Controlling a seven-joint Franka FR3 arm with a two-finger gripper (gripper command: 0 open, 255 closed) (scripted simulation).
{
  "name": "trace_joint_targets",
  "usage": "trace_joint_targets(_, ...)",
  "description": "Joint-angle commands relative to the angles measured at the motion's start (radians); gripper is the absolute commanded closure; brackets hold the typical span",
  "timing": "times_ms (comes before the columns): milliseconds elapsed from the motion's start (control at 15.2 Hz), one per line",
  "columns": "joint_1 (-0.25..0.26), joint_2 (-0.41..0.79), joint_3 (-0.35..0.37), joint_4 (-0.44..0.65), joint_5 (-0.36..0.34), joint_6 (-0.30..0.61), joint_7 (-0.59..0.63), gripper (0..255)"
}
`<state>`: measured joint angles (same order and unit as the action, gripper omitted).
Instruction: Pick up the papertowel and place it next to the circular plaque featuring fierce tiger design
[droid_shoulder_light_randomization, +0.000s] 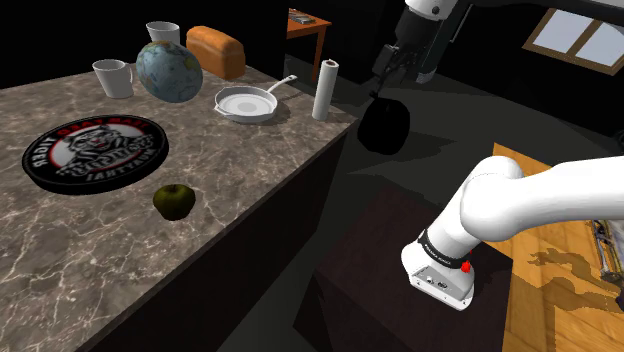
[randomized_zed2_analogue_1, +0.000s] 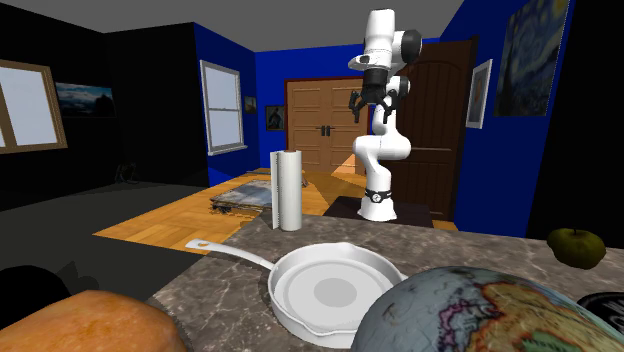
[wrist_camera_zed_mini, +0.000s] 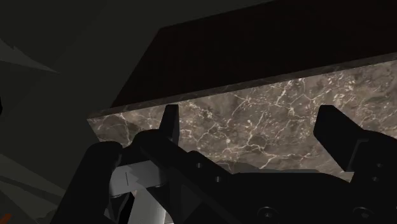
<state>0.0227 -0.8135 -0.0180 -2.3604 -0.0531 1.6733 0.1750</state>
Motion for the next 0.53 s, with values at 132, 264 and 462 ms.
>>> trace_joint_targets(132, -0.010, 0.058, -0.021, 0.014, -0.012, 0.054, -0.012, 0)
trace_joint_targets(264, -0.020, 0.119, -0.042, 0.034, -0.022, 0.105, -0.024, 0)
trace_joint_targets(462, -0.032, 0.213, -0.073, 0.072, -0.032, 0.175, -0.041, 0)
